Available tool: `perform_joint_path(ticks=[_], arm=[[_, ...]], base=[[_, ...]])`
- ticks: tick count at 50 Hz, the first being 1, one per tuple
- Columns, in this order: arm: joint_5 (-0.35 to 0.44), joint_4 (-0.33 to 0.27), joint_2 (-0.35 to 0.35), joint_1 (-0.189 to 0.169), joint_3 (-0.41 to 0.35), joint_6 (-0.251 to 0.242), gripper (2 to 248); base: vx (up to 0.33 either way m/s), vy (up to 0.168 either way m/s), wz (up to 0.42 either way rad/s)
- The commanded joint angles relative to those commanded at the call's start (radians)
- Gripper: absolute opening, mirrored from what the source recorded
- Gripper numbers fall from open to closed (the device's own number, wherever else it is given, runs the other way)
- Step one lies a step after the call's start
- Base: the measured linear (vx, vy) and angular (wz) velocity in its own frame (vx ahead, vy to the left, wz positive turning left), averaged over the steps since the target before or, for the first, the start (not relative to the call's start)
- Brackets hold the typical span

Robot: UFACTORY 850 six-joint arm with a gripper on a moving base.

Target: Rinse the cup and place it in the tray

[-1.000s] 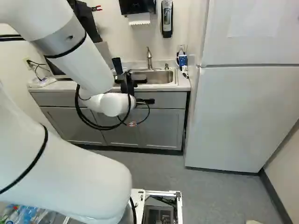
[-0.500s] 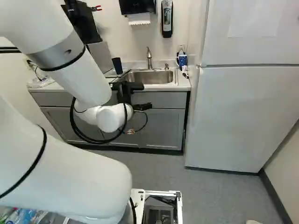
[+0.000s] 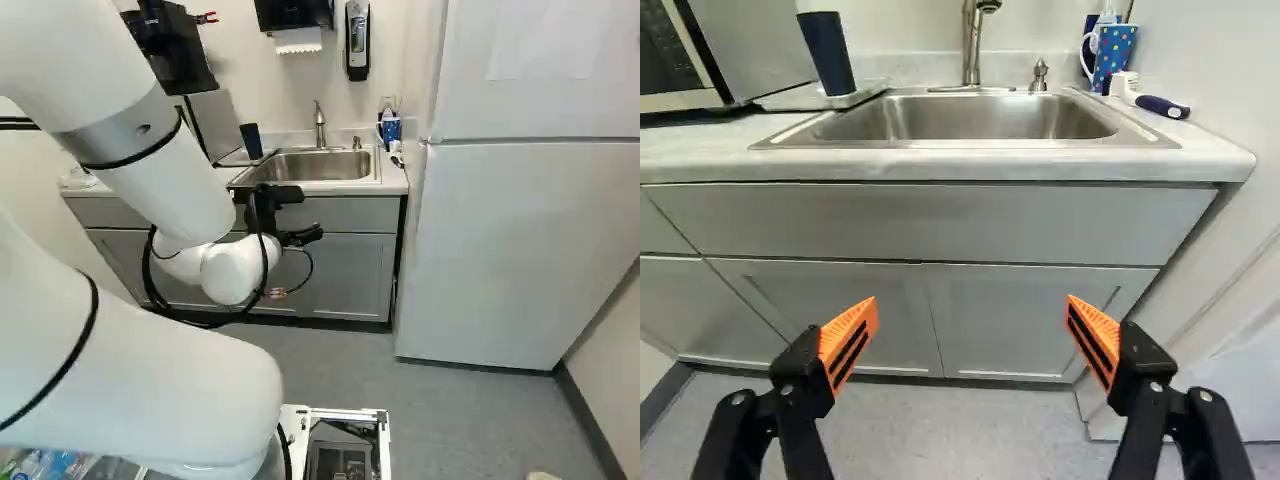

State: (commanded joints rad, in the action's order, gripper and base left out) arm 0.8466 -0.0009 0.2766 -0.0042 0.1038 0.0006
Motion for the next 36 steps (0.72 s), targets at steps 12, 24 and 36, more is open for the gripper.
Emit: perform_joint_path(ticks=[12, 24, 36], arm=[[0.021, 0.001, 0.002, 0.003, -0.013, 0.0, 247], [0.026, 0.001, 0.003, 0.004, -0.017, -0.001, 247], [0.026, 0.001, 0.003, 0.004, -0.017, -0.001, 247]], base=[[0.0, 0.0, 0.0], [0.0, 0.0, 0.0], [0.0, 0.0, 0.0]])
